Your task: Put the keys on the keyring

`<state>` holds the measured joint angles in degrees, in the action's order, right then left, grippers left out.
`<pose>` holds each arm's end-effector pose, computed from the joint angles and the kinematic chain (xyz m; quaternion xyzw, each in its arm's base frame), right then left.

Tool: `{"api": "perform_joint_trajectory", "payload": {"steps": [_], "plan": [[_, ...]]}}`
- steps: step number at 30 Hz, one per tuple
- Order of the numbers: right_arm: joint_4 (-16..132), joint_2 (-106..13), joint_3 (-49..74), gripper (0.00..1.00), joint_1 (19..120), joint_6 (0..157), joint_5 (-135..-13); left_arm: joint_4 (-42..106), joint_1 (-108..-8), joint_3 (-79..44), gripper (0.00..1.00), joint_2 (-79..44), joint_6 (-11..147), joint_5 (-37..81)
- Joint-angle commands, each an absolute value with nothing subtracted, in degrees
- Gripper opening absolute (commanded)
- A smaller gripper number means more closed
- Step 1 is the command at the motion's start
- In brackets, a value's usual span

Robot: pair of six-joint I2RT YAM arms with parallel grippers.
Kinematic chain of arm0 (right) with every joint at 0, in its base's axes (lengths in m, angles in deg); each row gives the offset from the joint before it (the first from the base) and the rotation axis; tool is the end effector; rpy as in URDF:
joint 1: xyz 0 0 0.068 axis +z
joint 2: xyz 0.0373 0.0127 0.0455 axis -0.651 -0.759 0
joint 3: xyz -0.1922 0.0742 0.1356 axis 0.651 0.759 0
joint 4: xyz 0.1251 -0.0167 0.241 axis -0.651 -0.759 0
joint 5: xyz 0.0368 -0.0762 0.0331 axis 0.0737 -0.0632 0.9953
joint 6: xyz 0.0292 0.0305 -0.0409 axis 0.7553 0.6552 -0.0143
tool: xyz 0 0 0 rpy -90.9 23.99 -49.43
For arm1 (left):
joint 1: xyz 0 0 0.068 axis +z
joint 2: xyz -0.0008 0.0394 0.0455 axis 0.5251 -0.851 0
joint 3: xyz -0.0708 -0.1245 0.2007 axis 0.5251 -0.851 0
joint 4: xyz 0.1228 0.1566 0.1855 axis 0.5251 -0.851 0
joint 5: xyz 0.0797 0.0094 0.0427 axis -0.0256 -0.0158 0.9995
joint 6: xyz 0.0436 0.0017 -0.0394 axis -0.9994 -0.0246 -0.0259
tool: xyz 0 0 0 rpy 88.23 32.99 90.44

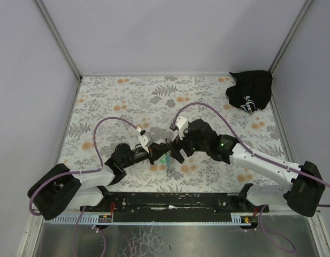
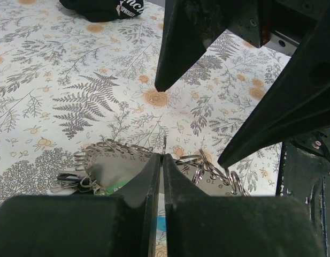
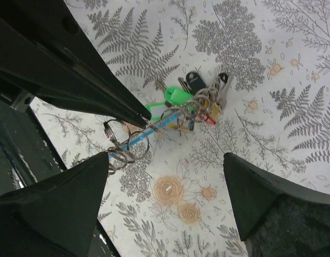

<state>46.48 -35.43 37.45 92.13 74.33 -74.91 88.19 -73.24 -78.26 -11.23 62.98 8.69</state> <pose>0.1832 0.2383 0.2448 -0.3854 0.7839 0.2659 0.4078 0.1668 -0.1686 0.1505 0.3332 0.6209 -0.4061 0.5818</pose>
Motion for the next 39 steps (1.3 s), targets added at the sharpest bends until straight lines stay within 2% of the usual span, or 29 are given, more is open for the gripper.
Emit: {"api": "perform_joint_trajectory", "payload": {"steps": [1, 5, 12, 21, 29, 32, 39], "plan": [[40.1, -32.6, 34.8, 0.95, 92.8, 73.1, -79.8, 95.0, -72.9, -78.2, 0.0, -10.4, 62.8, 10.1], [39.6, -28.4, 35.9, 1.0, 92.8, 74.3, -86.4, 97.0, -72.9, -79.1, 0.0, -10.8, 62.6, 8.6], [33.3, -27.9, 35.4, 0.99, 91.0, 78.4, -98.5, 99.3, -72.8, -79.8, 0.0, -12.1, 62.7, 5.9], [38.0, -23.1, 44.6, 0.99, 77.2, 89.3, -106.2, 99.4, -72.5, -80.0, 0.0, -11.6, 63.0, 6.2], [42.9, -27.9, 48.9, 0.99, 60.1, 100.2, -105.0, 101.9, -72.4, -80.1, 0.0, -13.2, 65.0, 6.0], [45.2, -32.1, 49.4, 0.9, 55.0, 105.0, -107.2, 101.8, -72.4, -80.3, 0.0, -13.0, 65.0, 6.2], [50.6, -42.1, 49.4, 0.81, 45.1, 109.2, -105.8, 101.7, -72.4, -81.0, 0.0, -12.2, 65.0, 6.7]]}}
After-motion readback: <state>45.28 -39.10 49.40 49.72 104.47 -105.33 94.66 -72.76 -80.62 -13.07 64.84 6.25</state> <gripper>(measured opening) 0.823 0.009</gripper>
